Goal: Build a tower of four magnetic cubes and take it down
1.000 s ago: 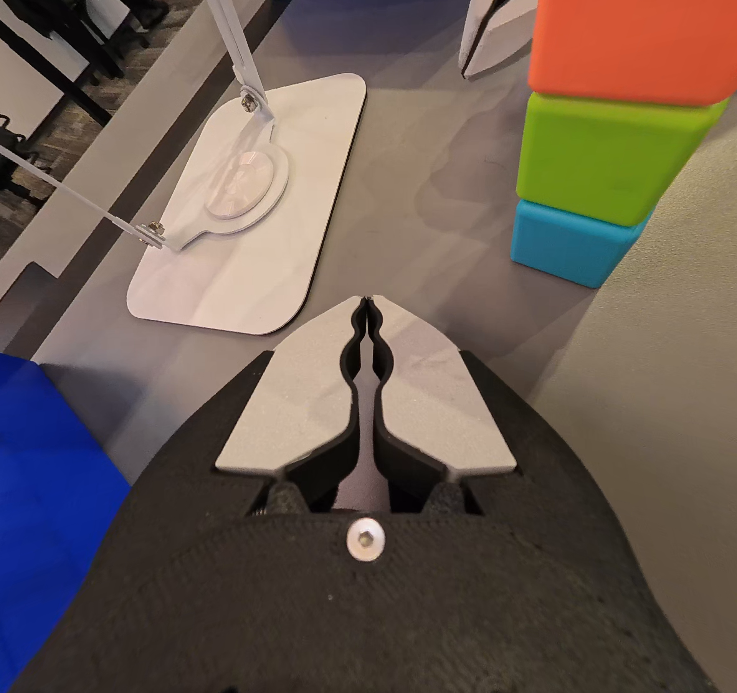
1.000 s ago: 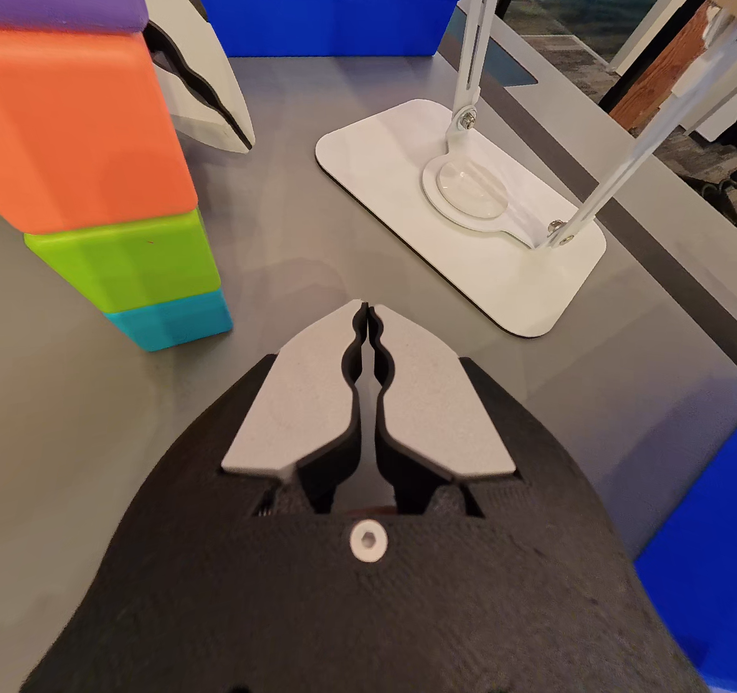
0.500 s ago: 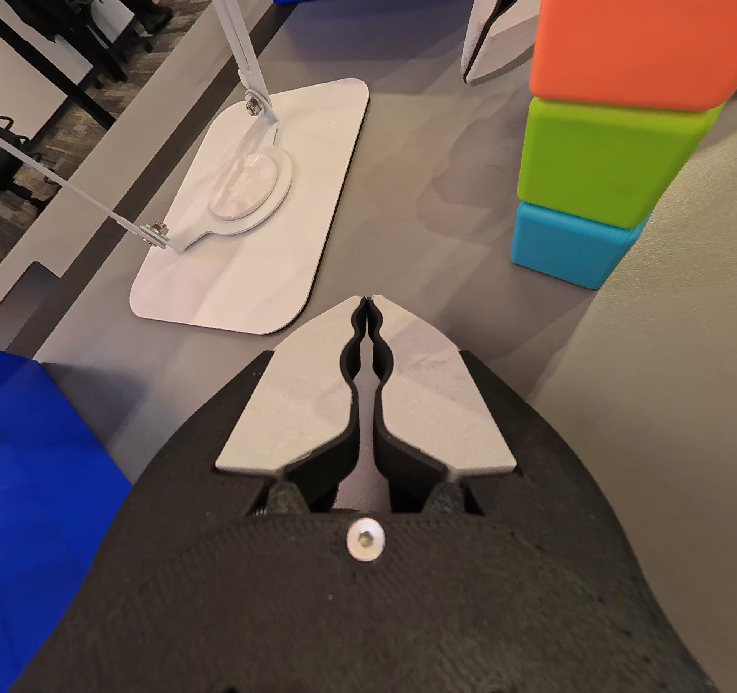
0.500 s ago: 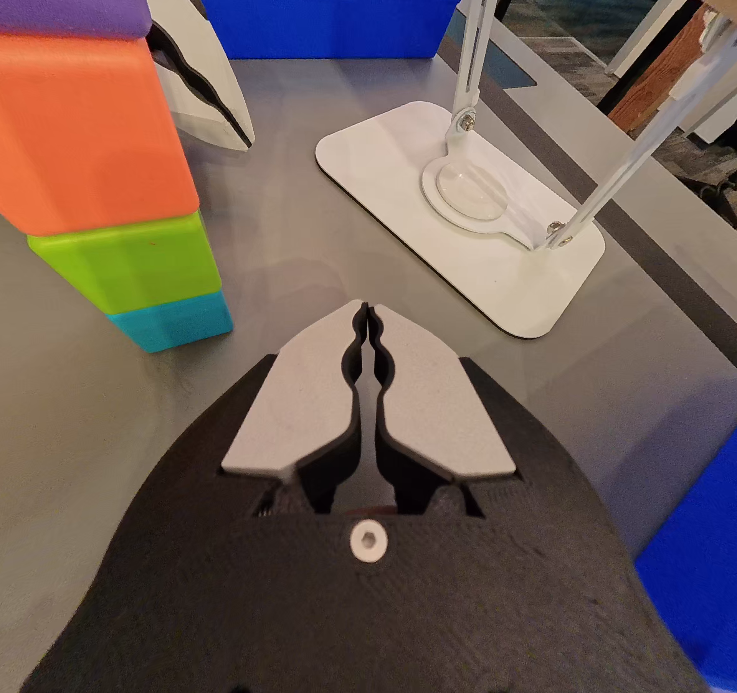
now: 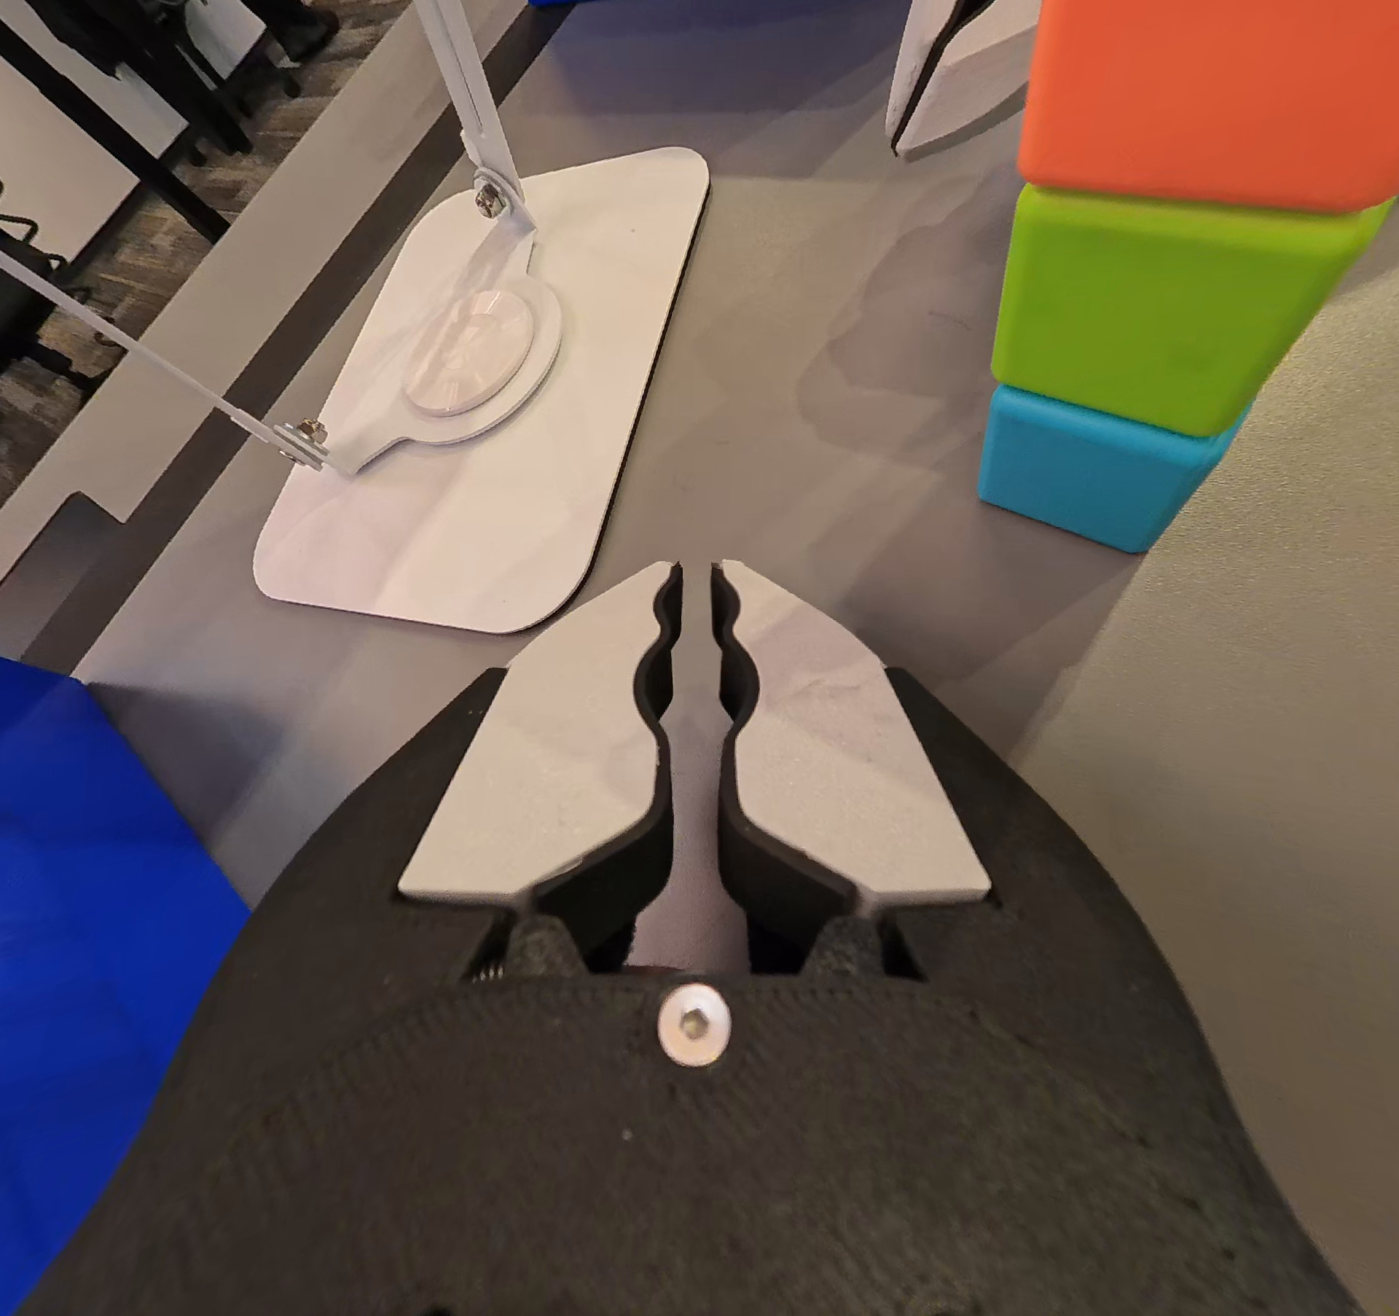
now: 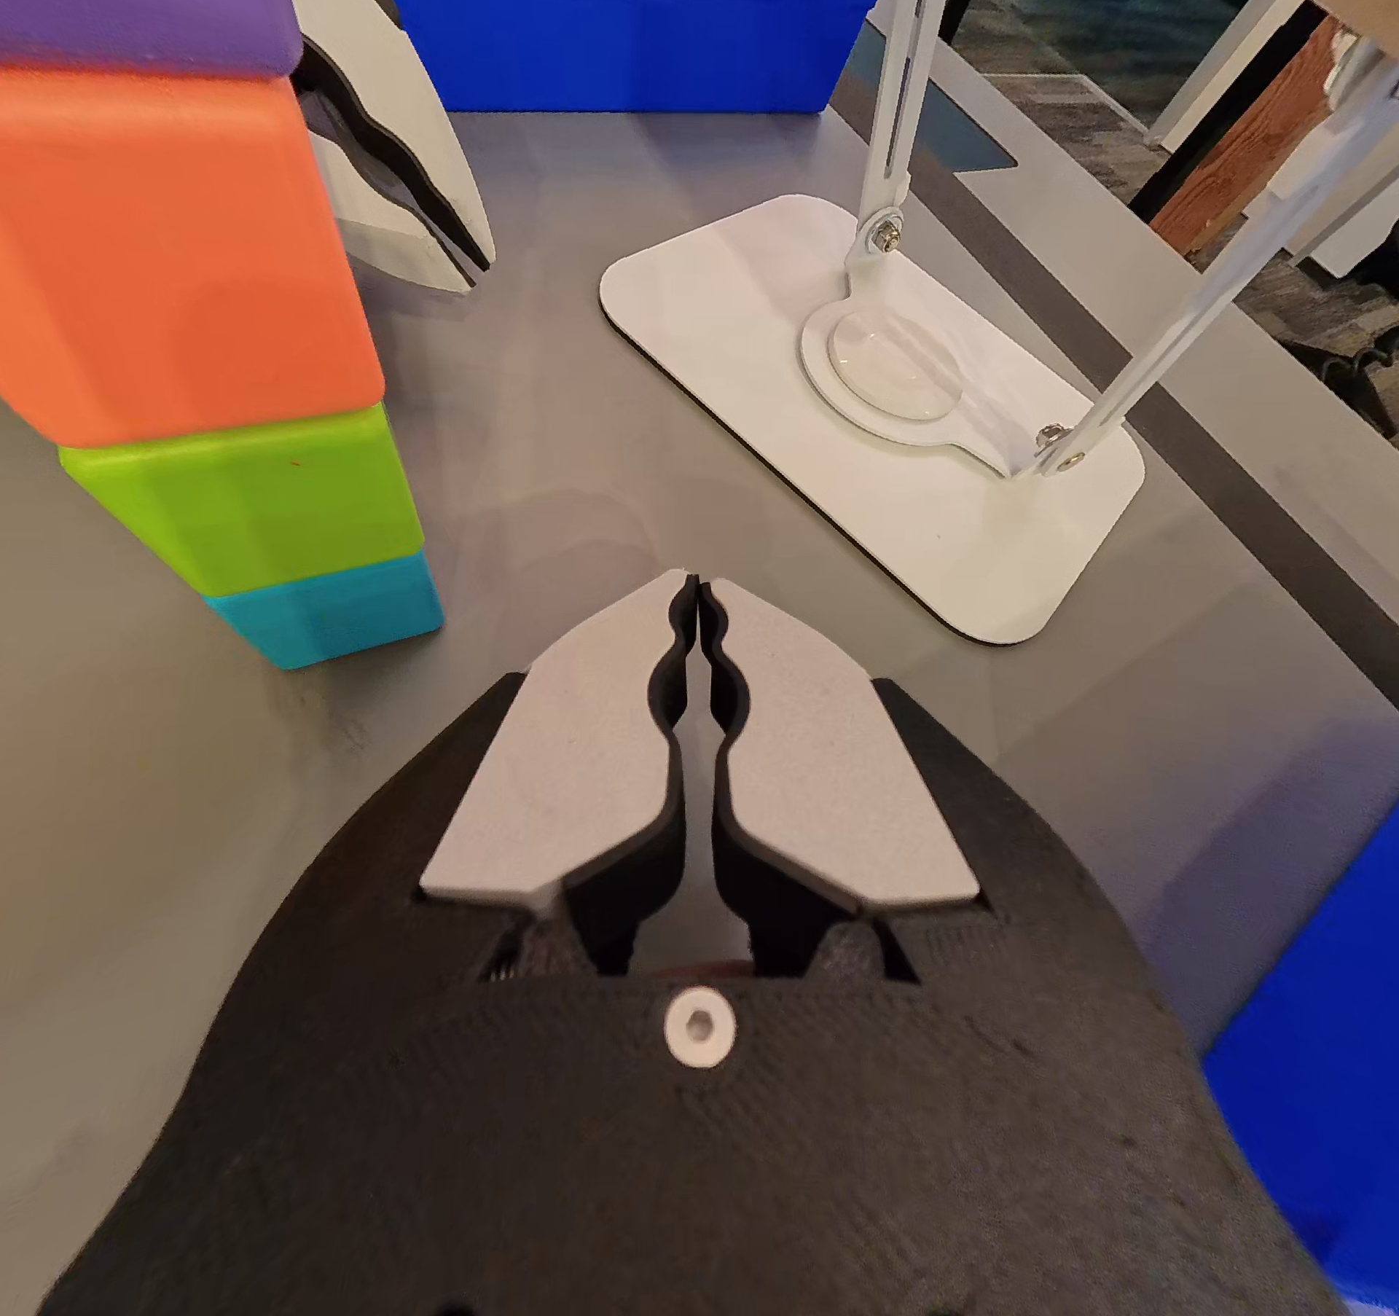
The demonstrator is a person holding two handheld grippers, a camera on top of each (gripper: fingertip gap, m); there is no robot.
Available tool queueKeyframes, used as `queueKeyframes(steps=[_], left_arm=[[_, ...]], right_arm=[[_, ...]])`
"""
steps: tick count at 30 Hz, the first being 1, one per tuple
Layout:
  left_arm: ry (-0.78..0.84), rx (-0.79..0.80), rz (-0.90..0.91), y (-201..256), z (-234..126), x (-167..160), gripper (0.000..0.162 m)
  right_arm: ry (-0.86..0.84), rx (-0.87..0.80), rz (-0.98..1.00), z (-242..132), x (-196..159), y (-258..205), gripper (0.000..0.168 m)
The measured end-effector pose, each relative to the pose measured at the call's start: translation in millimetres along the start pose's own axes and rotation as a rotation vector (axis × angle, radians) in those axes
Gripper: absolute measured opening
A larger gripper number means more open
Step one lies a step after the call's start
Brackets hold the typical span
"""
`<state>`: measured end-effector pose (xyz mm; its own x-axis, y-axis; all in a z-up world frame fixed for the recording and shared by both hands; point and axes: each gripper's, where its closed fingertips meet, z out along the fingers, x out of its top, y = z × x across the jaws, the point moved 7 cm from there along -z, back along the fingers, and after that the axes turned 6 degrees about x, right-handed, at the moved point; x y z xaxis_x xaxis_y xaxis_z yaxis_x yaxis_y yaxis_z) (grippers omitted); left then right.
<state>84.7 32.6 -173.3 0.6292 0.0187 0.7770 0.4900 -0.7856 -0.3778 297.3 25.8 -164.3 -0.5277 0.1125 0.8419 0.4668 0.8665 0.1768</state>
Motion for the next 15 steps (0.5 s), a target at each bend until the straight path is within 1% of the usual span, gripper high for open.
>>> queueKeyframes(steps=[1,15], left_arm=[[0.0,-0.002,-0.001,0.0,0.0,-0.1,0.008],[-0.002,-0.004,0.001,0.2,0.3,-0.1,0.01]], right_arm=[[0.0,0.0,0.0,0.0,0.0,-0.1,0.0],[0.005,-0.007,0.004,-1.3,-0.2,0.6,0.001]])
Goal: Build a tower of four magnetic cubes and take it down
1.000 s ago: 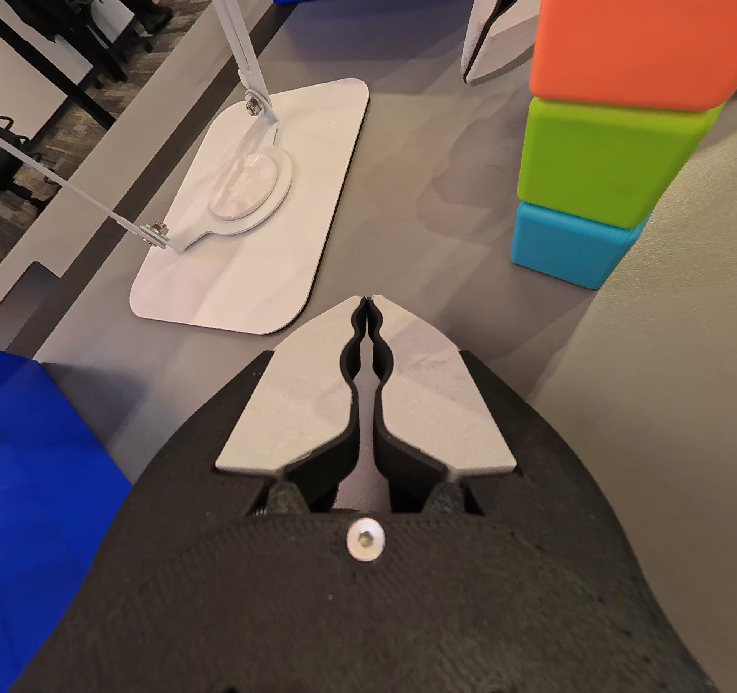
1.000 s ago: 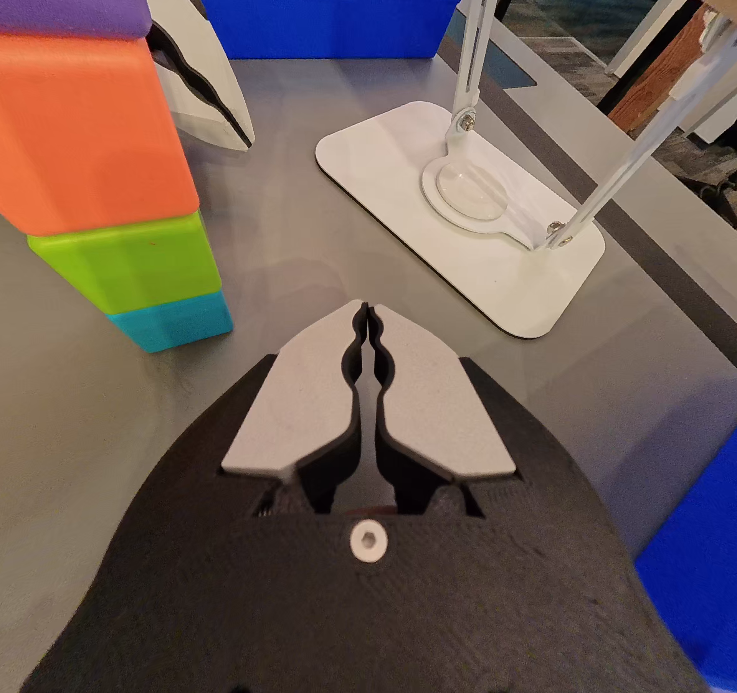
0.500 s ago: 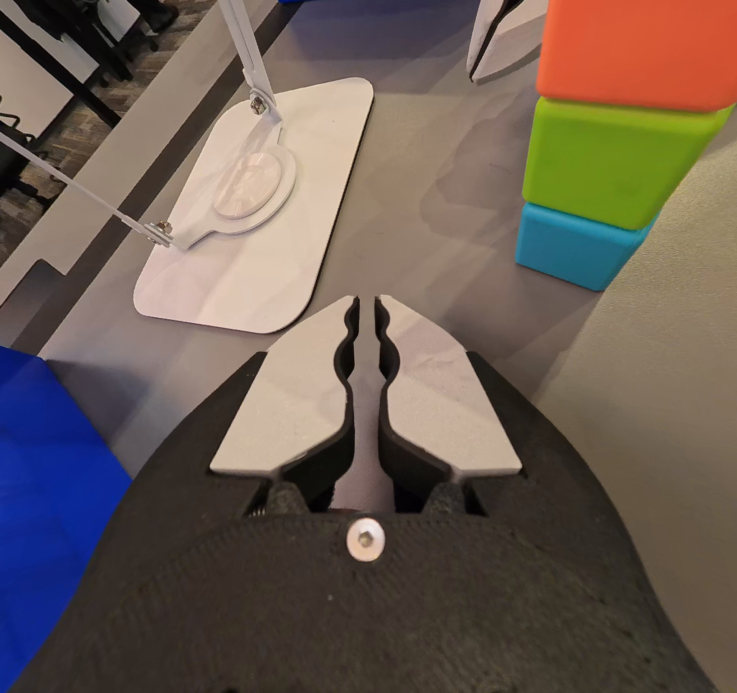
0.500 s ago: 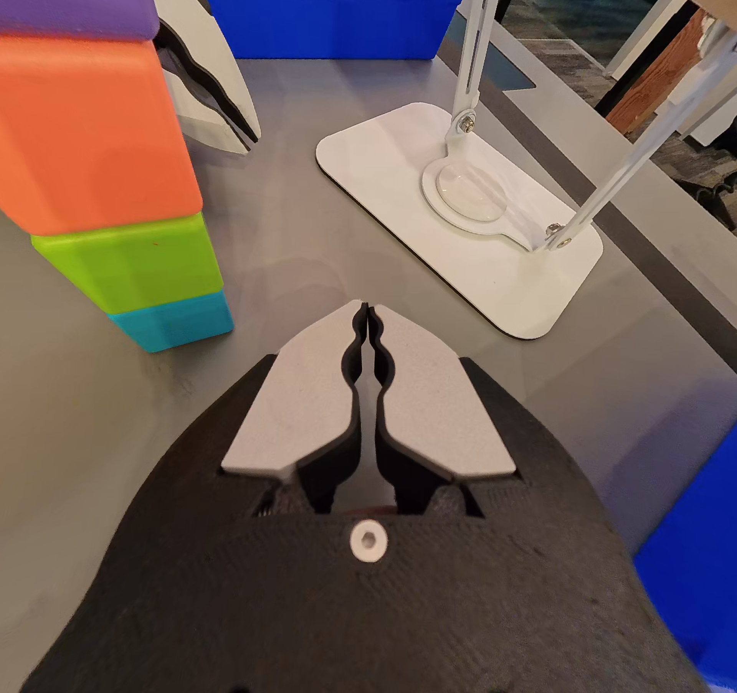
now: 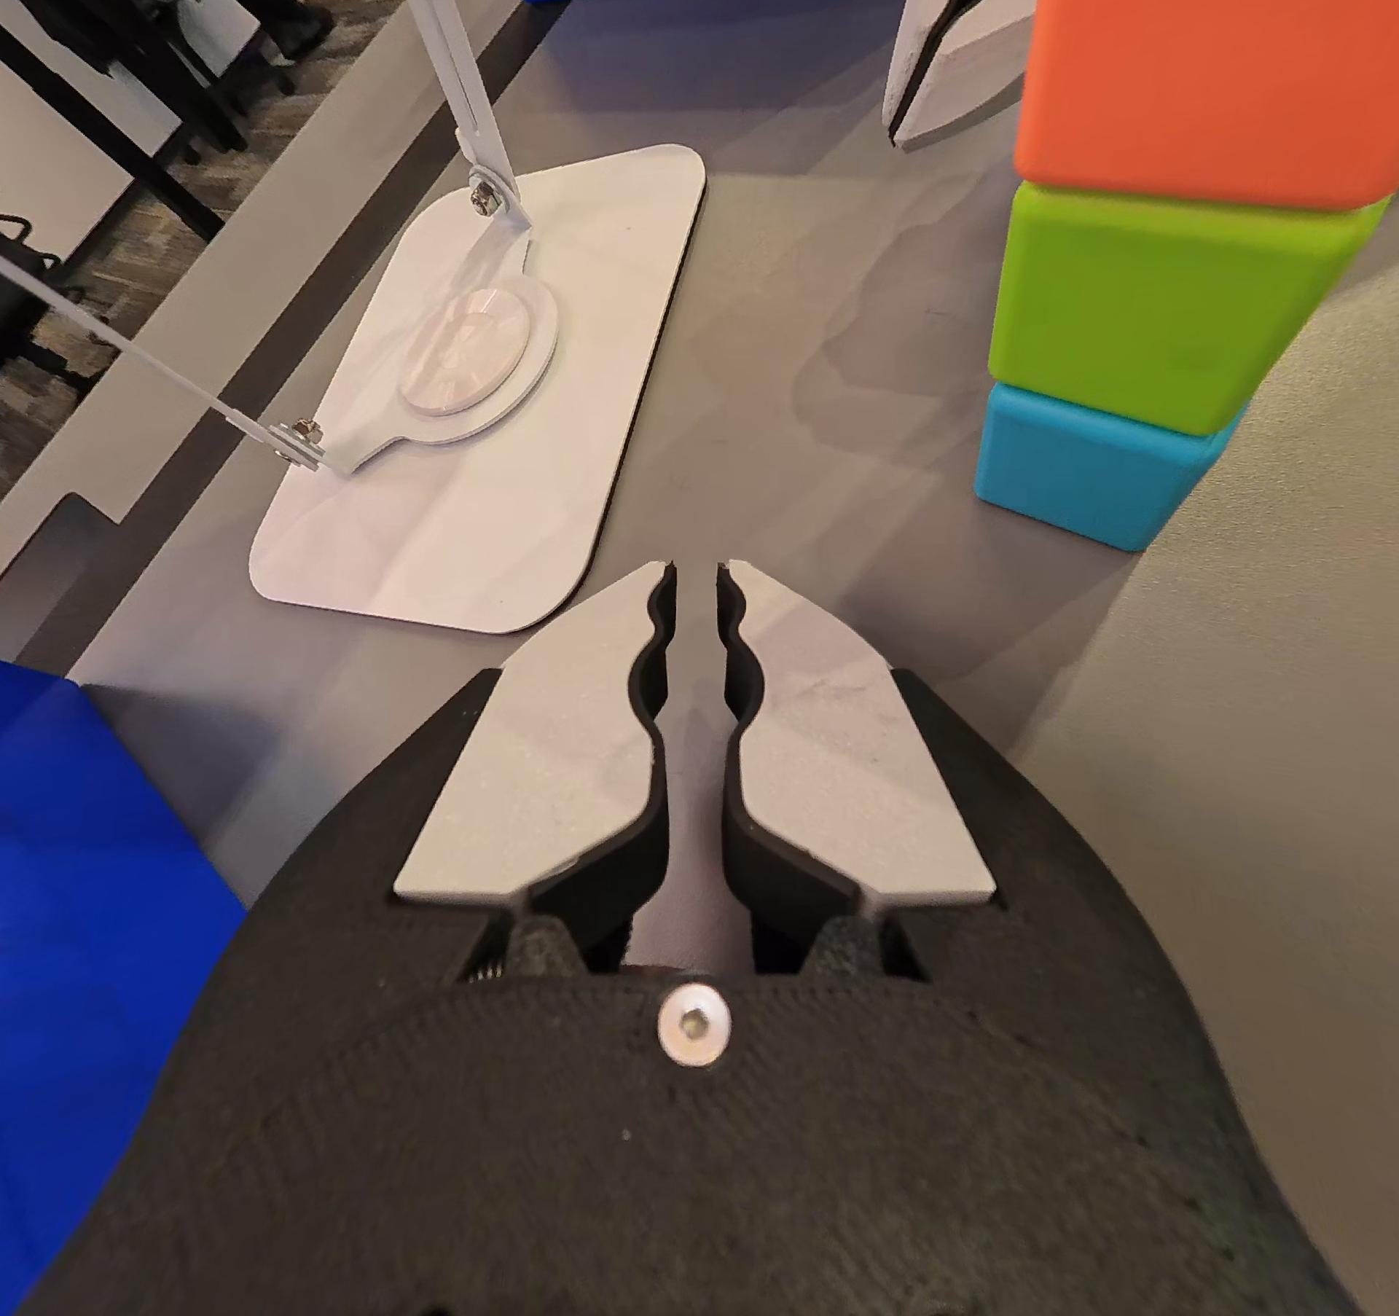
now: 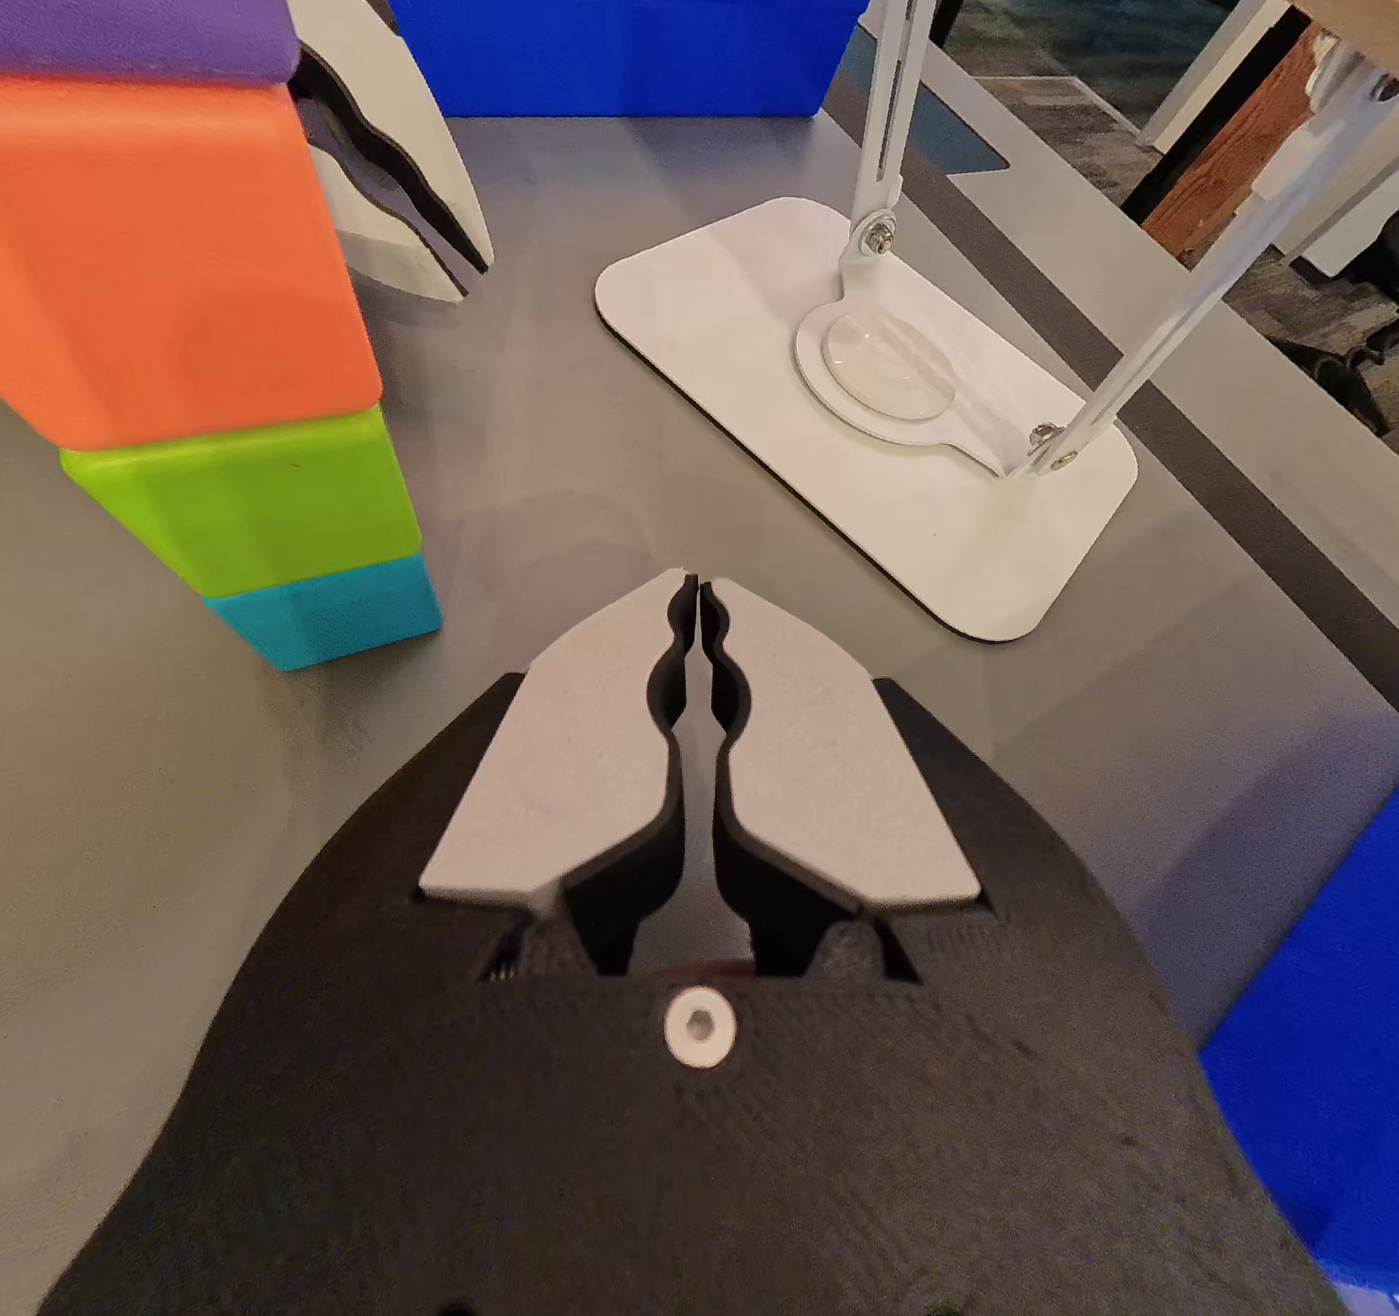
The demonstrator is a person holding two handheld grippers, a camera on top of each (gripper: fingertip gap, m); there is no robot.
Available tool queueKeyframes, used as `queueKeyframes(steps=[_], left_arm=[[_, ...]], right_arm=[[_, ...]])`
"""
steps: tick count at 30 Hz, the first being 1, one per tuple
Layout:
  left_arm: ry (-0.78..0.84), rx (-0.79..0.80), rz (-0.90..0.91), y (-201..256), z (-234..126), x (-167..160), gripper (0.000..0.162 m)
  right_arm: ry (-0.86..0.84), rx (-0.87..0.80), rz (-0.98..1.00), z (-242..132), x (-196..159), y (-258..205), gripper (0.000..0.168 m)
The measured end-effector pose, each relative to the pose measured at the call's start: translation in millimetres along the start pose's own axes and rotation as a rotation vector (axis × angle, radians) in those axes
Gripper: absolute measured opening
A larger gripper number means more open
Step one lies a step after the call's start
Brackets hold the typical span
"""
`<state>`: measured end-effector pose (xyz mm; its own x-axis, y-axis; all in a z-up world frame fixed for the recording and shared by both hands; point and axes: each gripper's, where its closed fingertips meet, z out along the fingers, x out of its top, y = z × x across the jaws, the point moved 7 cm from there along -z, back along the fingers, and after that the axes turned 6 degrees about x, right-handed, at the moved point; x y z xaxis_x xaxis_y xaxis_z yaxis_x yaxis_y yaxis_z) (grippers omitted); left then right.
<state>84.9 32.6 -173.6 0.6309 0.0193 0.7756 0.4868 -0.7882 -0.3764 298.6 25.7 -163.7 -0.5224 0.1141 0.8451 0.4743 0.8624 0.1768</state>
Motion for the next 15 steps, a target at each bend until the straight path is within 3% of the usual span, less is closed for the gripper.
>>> queueKeyframes(steps=[15], left_arm=[[0.022,-0.002,-0.016,-1.8,-2.2,1.0,0.019]], right_arm=[[-0.003,0.003,0.0,1.5,0.0,-0.6,0.002]])
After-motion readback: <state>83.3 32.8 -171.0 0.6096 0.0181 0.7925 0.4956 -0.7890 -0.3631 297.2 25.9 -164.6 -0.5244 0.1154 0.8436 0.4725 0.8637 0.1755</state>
